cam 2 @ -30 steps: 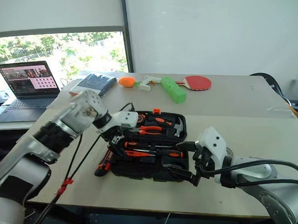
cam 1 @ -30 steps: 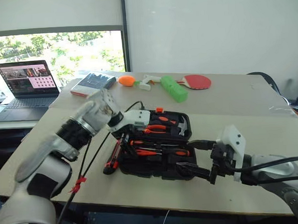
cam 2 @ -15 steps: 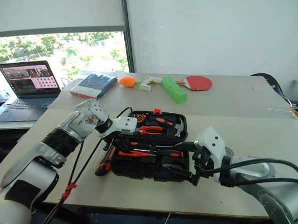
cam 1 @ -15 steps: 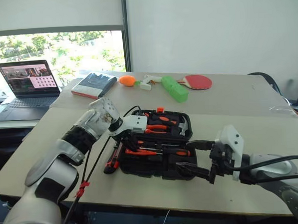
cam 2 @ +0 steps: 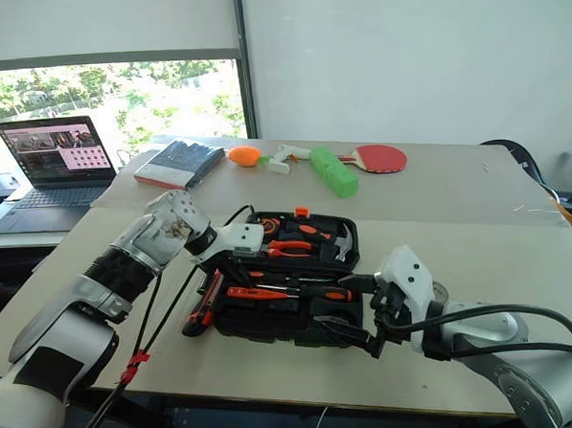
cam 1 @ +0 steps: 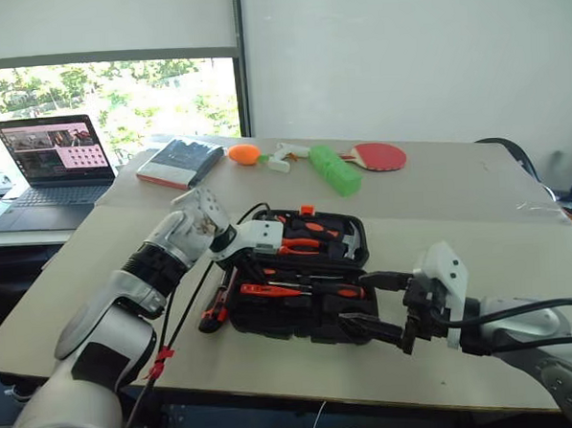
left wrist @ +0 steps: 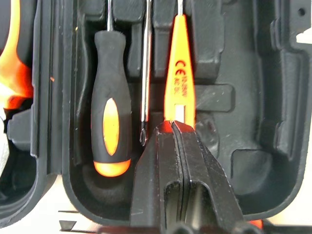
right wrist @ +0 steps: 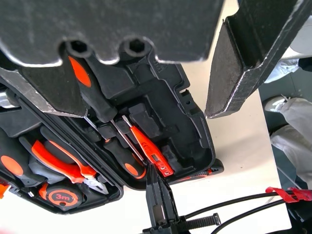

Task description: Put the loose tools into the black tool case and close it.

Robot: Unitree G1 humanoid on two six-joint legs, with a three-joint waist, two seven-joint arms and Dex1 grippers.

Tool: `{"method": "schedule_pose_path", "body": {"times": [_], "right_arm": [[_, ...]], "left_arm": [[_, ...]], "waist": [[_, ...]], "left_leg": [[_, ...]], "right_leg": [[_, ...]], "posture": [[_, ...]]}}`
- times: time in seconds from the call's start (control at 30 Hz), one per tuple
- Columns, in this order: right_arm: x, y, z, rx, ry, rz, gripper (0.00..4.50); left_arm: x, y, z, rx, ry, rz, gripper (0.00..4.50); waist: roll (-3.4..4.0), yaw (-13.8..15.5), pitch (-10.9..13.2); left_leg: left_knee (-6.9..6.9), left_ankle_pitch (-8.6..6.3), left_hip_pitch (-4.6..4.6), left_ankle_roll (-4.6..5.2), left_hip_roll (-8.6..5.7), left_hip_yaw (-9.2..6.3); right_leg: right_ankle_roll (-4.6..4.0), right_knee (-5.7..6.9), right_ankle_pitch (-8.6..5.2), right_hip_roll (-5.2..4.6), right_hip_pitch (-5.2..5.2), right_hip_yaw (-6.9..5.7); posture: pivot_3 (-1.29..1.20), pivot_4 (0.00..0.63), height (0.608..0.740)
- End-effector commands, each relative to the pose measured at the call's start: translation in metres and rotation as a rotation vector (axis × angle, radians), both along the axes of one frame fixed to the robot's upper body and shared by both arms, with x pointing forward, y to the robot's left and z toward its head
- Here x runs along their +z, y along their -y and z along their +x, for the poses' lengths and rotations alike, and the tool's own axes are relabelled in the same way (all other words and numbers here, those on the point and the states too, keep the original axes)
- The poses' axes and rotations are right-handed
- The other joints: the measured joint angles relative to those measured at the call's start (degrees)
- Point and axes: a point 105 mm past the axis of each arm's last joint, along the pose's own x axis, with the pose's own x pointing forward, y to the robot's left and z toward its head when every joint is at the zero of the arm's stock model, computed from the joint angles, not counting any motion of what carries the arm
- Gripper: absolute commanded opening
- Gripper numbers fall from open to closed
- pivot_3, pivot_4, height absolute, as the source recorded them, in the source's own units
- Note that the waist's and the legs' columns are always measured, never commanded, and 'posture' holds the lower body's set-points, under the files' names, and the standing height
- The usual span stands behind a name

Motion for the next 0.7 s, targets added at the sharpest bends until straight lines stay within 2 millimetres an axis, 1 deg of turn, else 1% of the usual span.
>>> {"method": "schedule_pose_path", "body": {"times": [0.03,0.13,0.33,0.47,0.7], "right_arm": [[0.01,-0.002,-0.002,0.006,0.052,0.018,4.5],[0.011,-0.002,-0.001,0.006,0.052,0.021,4.5],[0.011,-0.002,-0.001,0.004,0.052,0.024,4.5],[0.011,-0.001,0.0,-0.001,0.05,0.025,4.5],[0.01,0.0,0.0,-0.004,0.044,0.025,4.5]], "left_arm": [[0.013,0.008,-0.002,-0.02,0.023,-0.022,0.04],[0.011,0.007,-0.001,-0.024,0.032,-0.009,0.04],[-0.005,0.005,0.004,-0.023,0.073,0.027,0.04],[-0.013,0.001,-0.001,-0.049,0.061,0.054,0.04],[-0.021,-0.002,-0.001,-0.059,0.076,0.074,0.04]], "waist": [[0.0,0.0,0.0],[0.0,0.0,0.0],[0.0,0.0,0.0],[0.01,0.0,0.0],[0.01,-0.2,0.0]], "left_leg": [[0.0,0.0,0.0,0.0,0.0,0.0],[0.0,0.0,0.0,0.0,0.0,0.0],[-0.01,0.0,0.01,0.0,0.0,-0.01],[0.0,0.0,0.01,0.0,0.0,-0.01],[-0.02,0.0,0.06,0.0,0.01,-0.01]], "right_leg": [[0.0,0.0,0.0,0.0,0.0,0.0],[0.0,0.0,0.0,0.0,0.0,0.0],[0.0,0.0,0.0,0.01,0.0,0.0],[0.0,0.0,0.0,0.0,0.01,0.0],[0.0,0.01,0.0,0.02,0.03,0.01]], "posture": [[0.0,0.15,0.736],[0.0,0.15,0.736],[0.0,0.15,0.736],[0.0,0.15,0.736],[0.0,0.15,0.736]]}}
